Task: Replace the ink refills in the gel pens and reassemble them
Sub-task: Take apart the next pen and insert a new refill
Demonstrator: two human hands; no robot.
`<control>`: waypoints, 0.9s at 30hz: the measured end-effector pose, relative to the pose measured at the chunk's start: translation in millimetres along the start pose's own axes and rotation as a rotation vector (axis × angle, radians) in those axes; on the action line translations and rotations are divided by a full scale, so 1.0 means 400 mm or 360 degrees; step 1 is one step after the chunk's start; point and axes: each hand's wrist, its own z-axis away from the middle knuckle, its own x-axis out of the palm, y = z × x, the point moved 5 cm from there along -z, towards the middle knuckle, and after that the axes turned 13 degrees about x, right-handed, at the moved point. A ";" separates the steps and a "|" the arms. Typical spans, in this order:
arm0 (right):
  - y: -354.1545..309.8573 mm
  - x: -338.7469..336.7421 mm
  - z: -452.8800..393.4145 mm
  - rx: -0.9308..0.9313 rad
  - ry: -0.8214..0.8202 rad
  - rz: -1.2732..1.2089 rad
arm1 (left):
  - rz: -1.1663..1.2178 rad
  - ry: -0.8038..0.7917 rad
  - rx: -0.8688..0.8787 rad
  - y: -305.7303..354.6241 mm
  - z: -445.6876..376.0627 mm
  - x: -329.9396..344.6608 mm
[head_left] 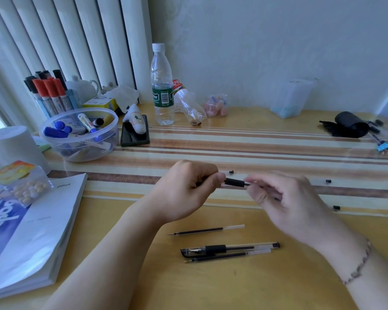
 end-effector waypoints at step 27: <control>0.031 -0.101 -0.011 0.0149 0.0204 -0.0318 | 0.0236 0.0361 -0.0241 -0.031 0.015 -0.089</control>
